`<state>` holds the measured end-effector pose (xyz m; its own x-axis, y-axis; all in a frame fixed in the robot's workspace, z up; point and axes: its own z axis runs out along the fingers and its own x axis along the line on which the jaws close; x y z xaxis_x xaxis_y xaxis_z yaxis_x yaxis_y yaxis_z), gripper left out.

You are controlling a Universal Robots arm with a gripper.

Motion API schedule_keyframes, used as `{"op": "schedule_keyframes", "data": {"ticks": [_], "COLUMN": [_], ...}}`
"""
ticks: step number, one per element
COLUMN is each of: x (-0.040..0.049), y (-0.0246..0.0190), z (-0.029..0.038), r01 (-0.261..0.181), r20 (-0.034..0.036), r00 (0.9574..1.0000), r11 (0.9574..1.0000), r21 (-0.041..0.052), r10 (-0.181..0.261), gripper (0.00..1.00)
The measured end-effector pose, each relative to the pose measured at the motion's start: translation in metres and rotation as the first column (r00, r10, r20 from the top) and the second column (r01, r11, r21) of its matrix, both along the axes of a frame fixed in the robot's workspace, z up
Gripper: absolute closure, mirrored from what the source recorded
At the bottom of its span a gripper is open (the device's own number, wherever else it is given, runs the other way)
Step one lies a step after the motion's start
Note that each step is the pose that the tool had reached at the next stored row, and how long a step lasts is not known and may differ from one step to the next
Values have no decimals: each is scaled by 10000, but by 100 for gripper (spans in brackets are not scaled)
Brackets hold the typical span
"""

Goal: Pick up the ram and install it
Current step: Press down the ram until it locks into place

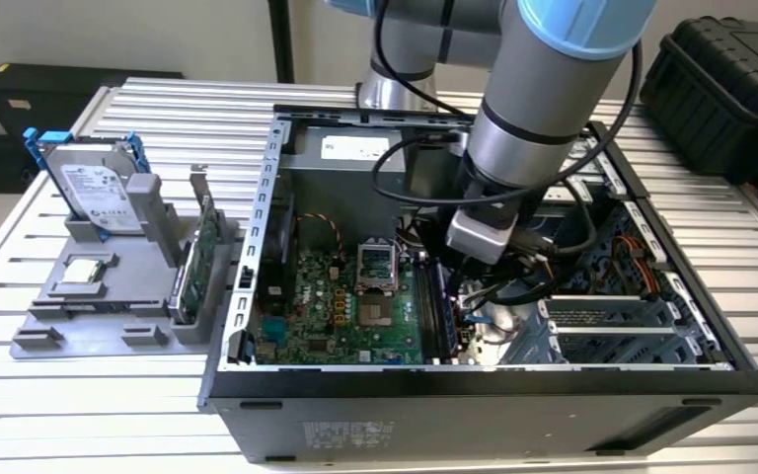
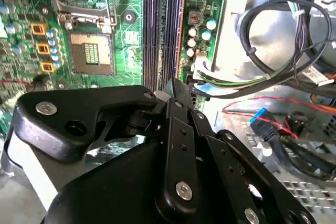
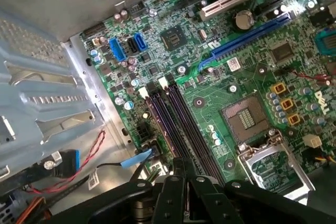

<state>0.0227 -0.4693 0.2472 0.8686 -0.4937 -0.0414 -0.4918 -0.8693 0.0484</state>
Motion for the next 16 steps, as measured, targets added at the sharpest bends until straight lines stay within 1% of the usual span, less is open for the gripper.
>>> {"op": "schedule_keyframes", "data": {"ticks": [3,5,7,10,12,16], "x": [0,0,-1,-1,-2,-4], "y": [0,0,0,0,0,0], "z": [-2,-3,-5,-7,-8,-10], "r01": [434,708,997,1395,1651,2132], "r20": [0,0,0,0,0,0], "r00": [9991,9975,9950,9902,9863,9770], "r11": [9991,9975,9950,9902,9863,9770], "r21": [1,1,0,0,0,-1], "r10": [-434,-708,-997,-1395,-1651,-2132], "gripper": [100,100,100,100,100,100]}}
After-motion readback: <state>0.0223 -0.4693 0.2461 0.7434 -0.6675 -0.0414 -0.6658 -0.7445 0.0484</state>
